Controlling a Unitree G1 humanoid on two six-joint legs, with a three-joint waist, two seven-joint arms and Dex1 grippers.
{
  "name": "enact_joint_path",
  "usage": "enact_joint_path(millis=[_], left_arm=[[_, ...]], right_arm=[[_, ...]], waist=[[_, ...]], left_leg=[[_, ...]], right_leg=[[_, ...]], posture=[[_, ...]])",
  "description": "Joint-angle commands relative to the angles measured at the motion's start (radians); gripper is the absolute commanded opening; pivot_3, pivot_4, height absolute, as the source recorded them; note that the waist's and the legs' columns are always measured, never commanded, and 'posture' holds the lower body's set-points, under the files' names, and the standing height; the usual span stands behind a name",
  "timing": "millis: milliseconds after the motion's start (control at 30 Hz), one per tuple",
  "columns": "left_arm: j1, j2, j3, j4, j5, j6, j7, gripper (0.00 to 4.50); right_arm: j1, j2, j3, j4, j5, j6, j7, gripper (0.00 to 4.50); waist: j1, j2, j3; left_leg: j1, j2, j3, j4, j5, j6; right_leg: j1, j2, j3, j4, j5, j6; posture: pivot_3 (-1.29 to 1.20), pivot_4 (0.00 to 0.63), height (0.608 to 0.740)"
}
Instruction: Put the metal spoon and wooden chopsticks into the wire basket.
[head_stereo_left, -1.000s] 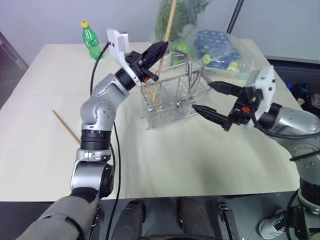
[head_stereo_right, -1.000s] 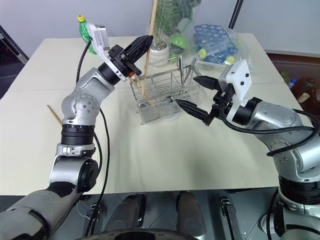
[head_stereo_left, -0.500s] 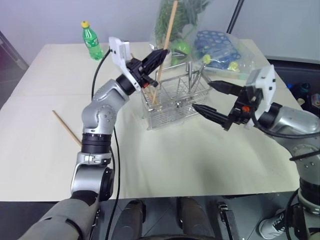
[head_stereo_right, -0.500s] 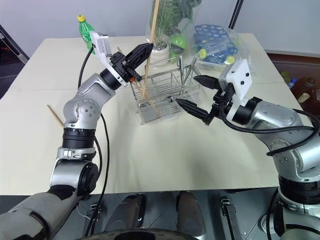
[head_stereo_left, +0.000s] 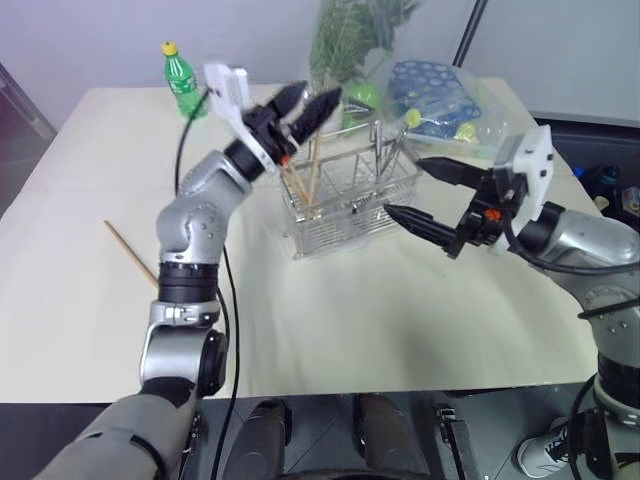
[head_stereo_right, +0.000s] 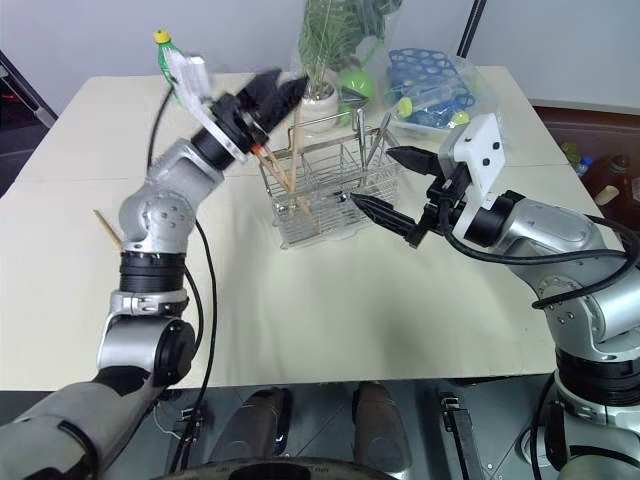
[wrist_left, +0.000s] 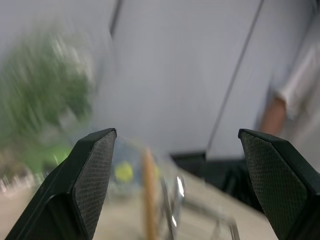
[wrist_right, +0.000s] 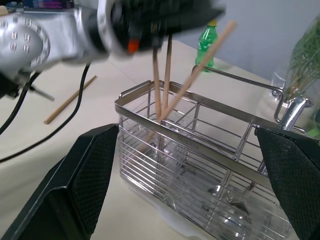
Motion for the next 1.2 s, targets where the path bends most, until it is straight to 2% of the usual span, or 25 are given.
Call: enact_joint_path(millis=[33, 200, 367, 467, 567, 700, 867, 1200], left_arm=[[-0.105, 0.062, 0.108, -0.066, -0.073, 0.026, 0.095, 4.08], [-0.159, 0.194, 0.195, -0.016, -0.023, 0.065, 0.291, 4.08], [-0.032, 0.301, 0.18, -0.067, 0.122, 0.178, 0.499, 4.08], [0.057, 0.287, 0.216, -0.109, 0.177, 0.335, 0.709, 4.08], [0.19, 0.271, 0.165, -0.189, 0.28, 0.38, 0.802, 4.08], [0.325, 0.179, 0.165, -0.263, 0.389, 0.457, 0.961, 4.08], [0.398, 0.086, 0.161, -0.291, 0.454, 0.511, 1.021, 4.08], [0.4, -0.014, 0.225, -0.288, 0.512, 0.539, 1.074, 4.08]], right_arm=[[-0.053, -0.014, -0.02, 0.005, 0.024, -0.011, 0.029, 4.5], [-0.112, -0.043, -0.022, 0.001, 0.082, 0.029, 0.079, 4.5], [-0.158, -0.085, -0.019, -0.017, 0.15, 0.077, 0.125, 4.5], [-0.174, -0.105, -0.015, -0.028, 0.183, 0.1, 0.142, 4.5], [-0.19, -0.11, 0.001, -0.046, 0.213, 0.121, 0.151, 4.5], [-0.199, -0.111, 0.016, -0.046, 0.227, 0.133, 0.159, 4.5], [-0.2, -0.132, 0.016, -0.045, 0.255, 0.161, 0.18, 4.5], [-0.189, -0.175, -0.01, -0.039, 0.274, 0.18, 0.174, 4.5]], waist=[[-0.001, 0.0, 0.0], [-0.004, 0.0, 0.0], [-0.001, 0.001, 0.0], [0.003, 0.0, 0.0], [0.002, -0.001, 0.0], [0.004, -0.002, 0.0], [0.007, -0.002, 0.0], [0.004, -0.002, 0.0]], left_leg=[[0.0, 0.0, 0.0, 0.0, 0.0, 0.0], [0.001, 0.0, 0.0, -0.001, 0.0, 0.0], [0.001, 0.0, 0.0, 0.0, 0.0, 0.0], [0.001, 0.0, -0.001, 0.0, 0.0, 0.0], [0.0, 0.0, -0.001, 0.0, 0.0, 0.0], [-0.001, 0.0, -0.001, 0.0, 0.0, 0.0], [-0.001, 0.0, -0.001, 0.0, 0.0, 0.0], [0.0, 0.0, -0.001, 0.0, 0.0, 0.0]], right_leg=[[0.0, 0.0, 0.0, 0.0, 0.0, 0.0], [0.0, 0.0, 0.0, 0.0, 0.0, 0.0], [0.0, 0.0, 0.0, 0.0, 0.0, 0.0], [0.0, 0.0, 0.0, 0.001, 0.0, 0.0], [0.0, 0.0, 0.0, 0.001, 0.0, 0.0], [-0.001, 0.0, 0.0, 0.001, 0.0, 0.0], [-0.001, 0.0, 0.0, 0.001, 0.0, 0.0], [-0.001, 0.0, 0.0, 0.001, 0.0, 0.0]], posture=[[0.0, 0.15, 0.74], [0.0, 0.15, 0.74], [0.0, 0.15, 0.74], [0.0, 0.15, 0.74], [0.0, 0.15, 0.74], [0.0, 0.15, 0.74], [0.0, 0.15, 0.74], [0.0, 0.15, 0.74]])
